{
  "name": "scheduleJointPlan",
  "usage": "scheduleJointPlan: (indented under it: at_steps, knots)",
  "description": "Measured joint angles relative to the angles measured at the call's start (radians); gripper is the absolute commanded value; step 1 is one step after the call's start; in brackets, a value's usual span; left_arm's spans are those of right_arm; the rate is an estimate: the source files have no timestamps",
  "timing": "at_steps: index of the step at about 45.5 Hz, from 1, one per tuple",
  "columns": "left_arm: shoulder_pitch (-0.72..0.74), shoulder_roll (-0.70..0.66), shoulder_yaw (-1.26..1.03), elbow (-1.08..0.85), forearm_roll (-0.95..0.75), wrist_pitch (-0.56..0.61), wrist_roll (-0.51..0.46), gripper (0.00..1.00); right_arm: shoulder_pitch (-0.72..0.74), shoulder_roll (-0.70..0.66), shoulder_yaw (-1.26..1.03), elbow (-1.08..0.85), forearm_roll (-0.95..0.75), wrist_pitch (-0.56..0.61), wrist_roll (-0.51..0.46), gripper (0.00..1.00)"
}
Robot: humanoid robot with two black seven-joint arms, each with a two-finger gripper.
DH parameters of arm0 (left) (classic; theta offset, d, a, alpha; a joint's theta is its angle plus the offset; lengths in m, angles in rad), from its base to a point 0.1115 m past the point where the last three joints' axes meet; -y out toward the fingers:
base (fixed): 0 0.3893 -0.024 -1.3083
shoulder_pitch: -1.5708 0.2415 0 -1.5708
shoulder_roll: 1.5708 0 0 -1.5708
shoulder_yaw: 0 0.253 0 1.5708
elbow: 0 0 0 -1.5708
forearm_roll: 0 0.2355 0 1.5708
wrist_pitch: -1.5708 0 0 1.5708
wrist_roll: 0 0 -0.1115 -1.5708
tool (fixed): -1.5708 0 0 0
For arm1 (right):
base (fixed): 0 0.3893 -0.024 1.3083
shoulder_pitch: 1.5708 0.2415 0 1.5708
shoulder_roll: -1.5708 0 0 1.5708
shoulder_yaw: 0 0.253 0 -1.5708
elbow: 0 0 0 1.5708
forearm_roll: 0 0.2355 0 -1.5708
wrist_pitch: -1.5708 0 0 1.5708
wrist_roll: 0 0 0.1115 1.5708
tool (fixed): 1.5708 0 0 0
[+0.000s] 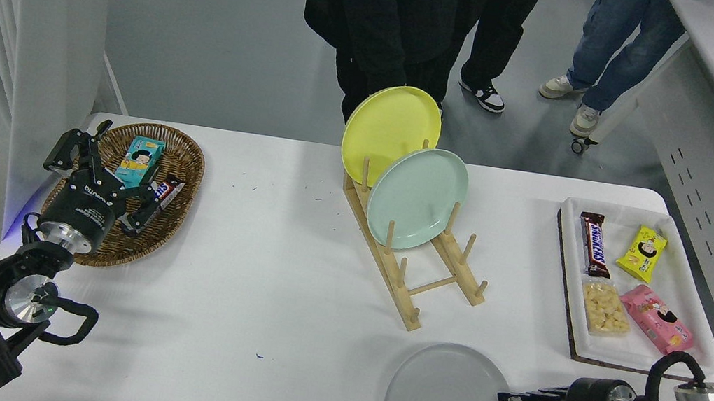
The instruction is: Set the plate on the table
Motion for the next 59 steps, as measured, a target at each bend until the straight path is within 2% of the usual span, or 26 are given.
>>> scheduleJointPlan:
  at_steps: [42, 59]
  knots:
    - [0.000, 0.000, 0.000, 0.000, 0.000, 0.000, 0.000, 0.98, 0.043, 0.109, 0.030, -0.084, 0.000, -0.012, 0.029, 0.00]
    - [0.000, 0.000, 0.000, 0.000, 0.000, 0.000, 0.000, 0.98, 0.055, 0.147, 0.021, -0.086, -0.002, -0.050, 0.029, 0.00]
